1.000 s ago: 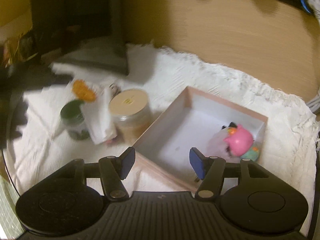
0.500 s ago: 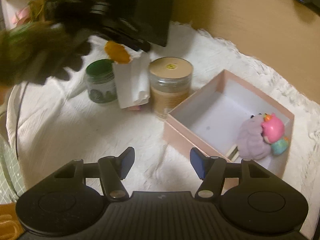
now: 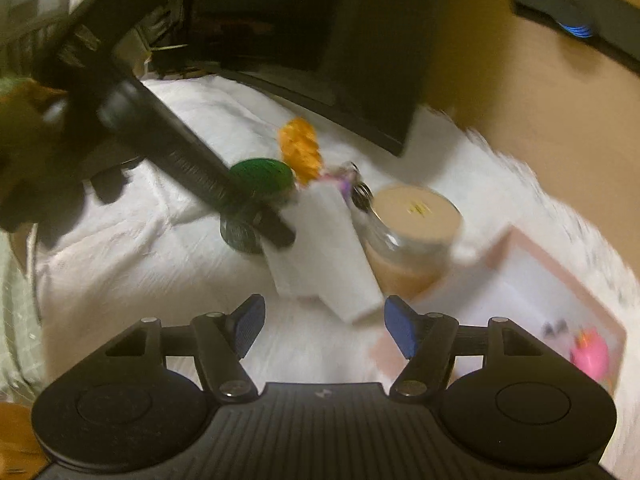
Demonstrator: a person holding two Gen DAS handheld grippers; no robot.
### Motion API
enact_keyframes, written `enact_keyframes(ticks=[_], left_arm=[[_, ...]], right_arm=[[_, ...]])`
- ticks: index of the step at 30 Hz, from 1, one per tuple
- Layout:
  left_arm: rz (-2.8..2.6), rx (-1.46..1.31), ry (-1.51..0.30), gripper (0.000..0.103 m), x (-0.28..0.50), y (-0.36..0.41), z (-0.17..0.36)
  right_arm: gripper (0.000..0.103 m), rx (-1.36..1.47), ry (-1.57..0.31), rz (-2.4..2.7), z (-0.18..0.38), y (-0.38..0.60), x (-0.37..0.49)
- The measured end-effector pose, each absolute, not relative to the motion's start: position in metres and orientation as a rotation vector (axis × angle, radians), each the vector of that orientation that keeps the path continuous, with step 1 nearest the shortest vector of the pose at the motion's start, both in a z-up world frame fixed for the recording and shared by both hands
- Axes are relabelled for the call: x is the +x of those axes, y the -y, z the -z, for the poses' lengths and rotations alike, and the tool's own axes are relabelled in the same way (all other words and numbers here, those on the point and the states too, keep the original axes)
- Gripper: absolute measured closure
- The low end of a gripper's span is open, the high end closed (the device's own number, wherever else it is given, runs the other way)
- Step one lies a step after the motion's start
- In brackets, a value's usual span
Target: Organize soft objects
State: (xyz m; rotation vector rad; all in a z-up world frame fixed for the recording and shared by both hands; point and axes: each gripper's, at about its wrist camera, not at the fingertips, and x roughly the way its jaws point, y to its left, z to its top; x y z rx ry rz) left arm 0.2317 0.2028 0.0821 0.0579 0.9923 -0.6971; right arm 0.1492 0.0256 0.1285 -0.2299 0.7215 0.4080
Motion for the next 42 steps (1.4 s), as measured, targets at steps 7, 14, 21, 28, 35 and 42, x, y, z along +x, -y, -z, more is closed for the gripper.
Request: enact_keyframes(ticks=[7, 14, 21, 28, 35, 42], left_arm=[[0.581, -0.125, -0.949, 0.08, 0.238, -0.249, -0.107], [0.448, -0.222, -0.875, 0.08, 0.299, -0.245, -0.128], [0.445, 0.3, -0.924, 0.075, 0.322, -0.175, -0.09], [0.267, 0.346, -0.964, 0.076, 0.341, -0.239, -0.071], [0.369, -0.204, -1.048, 0.079, 0.353, -0.29, -0.091], [0.393, -0.309, -1.21, 0.077, 0.368, -0.245, -0.092]], right_arm=[[0.036, -0.382, -0.662, -0.398, -0.098, -0.079, 0.187], [0.097, -0.281, -0.804, -0.427, -0.083, -0.085, 0.196], [0.097, -0.216, -0.862, -0.478, -0.076, -0.084, 0.172], [0.086, -0.171, -0.843, -0.446, -0.077, -0.069, 0.166], [0.043, -0.081, -0.911, -0.429, -0.06, -0.061, 0.173], [0.026, -0.111, -0.829, -0.406, -0.048, -0.07, 0.157]])
